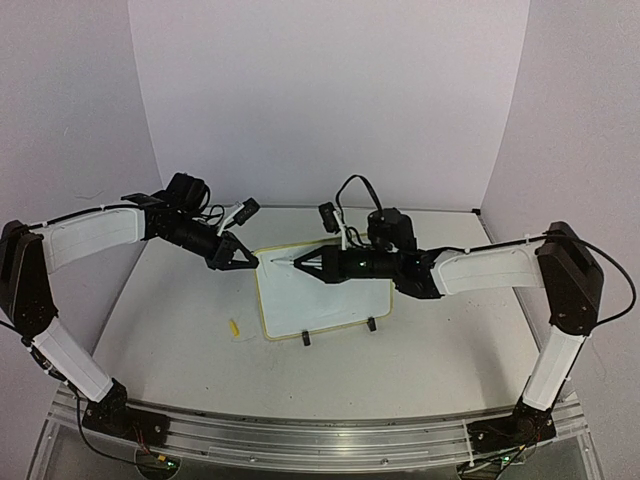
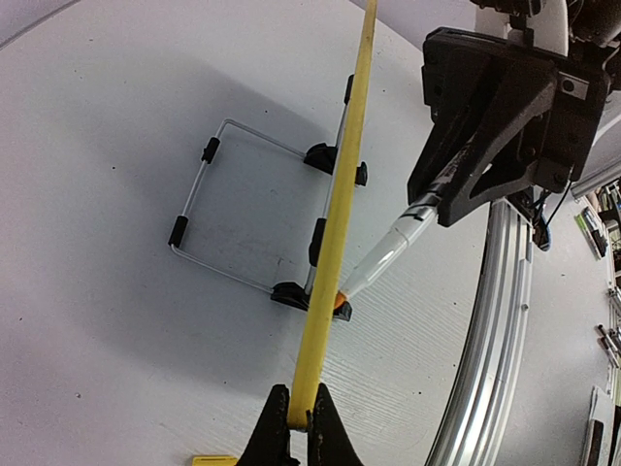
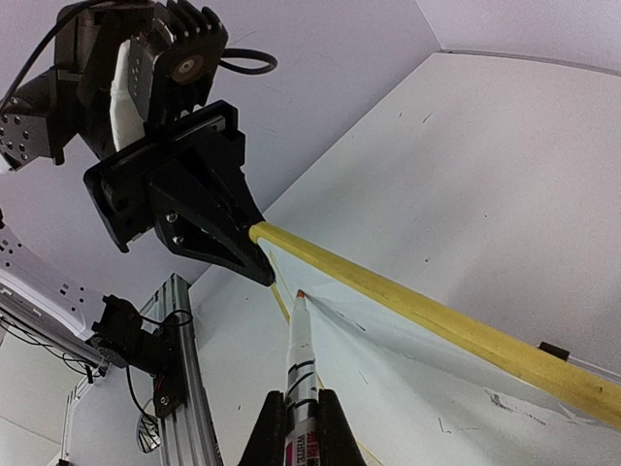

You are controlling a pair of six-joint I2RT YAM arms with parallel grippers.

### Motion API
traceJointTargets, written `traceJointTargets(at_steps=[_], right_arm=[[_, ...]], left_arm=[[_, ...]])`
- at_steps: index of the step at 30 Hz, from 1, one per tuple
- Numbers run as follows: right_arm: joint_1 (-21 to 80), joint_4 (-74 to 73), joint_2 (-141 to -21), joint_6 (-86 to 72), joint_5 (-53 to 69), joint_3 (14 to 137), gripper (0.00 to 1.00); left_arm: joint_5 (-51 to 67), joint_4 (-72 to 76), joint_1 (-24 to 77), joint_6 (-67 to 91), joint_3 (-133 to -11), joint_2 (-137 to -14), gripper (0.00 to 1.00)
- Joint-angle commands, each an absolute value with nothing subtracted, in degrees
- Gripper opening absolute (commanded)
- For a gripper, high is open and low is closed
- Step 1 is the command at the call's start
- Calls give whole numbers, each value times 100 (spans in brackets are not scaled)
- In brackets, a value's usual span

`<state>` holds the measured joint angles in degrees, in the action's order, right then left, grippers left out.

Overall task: Write a sentence on the whiteboard
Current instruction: Write on the whiteboard with the whiteboard marker without the cap.

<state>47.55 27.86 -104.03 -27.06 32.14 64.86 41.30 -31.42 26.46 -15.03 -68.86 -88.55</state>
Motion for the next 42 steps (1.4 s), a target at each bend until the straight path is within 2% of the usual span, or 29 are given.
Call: traceJointTargets(at_steps=[1, 19, 36, 42], right_arm=[[4743, 2973, -10508, -2745, 2948, 6647, 0], [4819, 2723, -10709, -2669, 2921, 6854, 0], [4822, 2753, -10202, -2627, 2401, 6323, 0], [4821, 2963, -10175, -2612, 2881, 6316, 0]], left_arm=[[3807, -3059, 2635, -1635, -6872, -8702, 0], [3813, -3066, 2635, -1638, -6882, -8712, 0], [3771, -3080, 2633, -1641, -6878, -8692, 0], [3764, -3086, 2634, -1647, -6880, -8692, 0]])
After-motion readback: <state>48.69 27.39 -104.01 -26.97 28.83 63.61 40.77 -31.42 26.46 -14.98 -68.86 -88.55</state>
